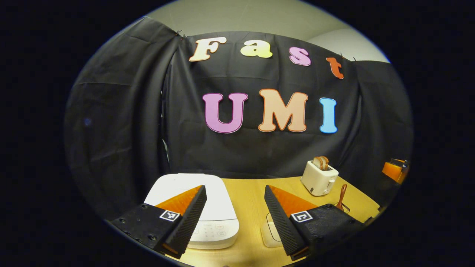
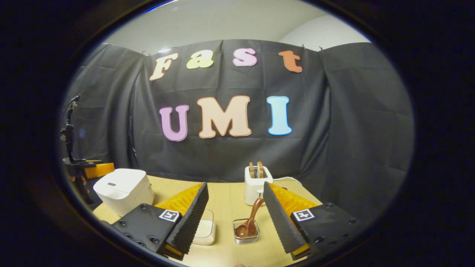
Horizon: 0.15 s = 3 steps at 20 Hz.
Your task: Close the left gripper, press the button to open the rice cooker; take a wooden spoon from the chopstick holder with the right hand, scoop a spoonful of rice and pour it into the rice cooker, then put the wooden spoon back into the chopstick holder.
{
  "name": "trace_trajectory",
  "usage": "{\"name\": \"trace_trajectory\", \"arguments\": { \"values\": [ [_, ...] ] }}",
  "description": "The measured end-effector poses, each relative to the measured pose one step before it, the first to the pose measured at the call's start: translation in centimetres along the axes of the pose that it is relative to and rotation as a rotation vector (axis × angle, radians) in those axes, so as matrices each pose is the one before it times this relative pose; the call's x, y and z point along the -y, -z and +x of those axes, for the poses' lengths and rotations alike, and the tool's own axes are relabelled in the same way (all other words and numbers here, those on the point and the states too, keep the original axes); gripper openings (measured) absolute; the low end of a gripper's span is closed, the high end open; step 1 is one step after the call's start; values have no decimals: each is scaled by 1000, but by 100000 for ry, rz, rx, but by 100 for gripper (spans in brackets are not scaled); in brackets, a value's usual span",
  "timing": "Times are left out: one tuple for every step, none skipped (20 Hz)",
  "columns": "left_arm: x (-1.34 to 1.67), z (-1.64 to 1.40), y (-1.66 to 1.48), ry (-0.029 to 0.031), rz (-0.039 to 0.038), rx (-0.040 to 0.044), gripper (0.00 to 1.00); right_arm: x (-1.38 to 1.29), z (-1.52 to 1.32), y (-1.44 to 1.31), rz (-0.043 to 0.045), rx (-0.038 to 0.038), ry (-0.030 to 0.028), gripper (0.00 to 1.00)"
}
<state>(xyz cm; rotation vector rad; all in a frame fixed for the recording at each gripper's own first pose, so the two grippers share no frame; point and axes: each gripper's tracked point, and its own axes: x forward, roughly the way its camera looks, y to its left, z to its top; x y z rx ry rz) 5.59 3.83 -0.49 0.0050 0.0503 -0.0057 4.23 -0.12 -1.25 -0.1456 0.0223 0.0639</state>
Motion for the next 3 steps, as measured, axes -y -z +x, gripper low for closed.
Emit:
{"name": "trace_trajectory", "arguments": {
  "values": [
    [50,-25,78,462,9,-278,93,406,-245,109,6,-130,1024,96],
    [-31,39,63,229,-81,-145,93,376,-94,-61,-48,34,972,96],
    [-58,46,74,87,-186,-407,93,338,-170,-80,90,413,1227,96]
  ]
}}
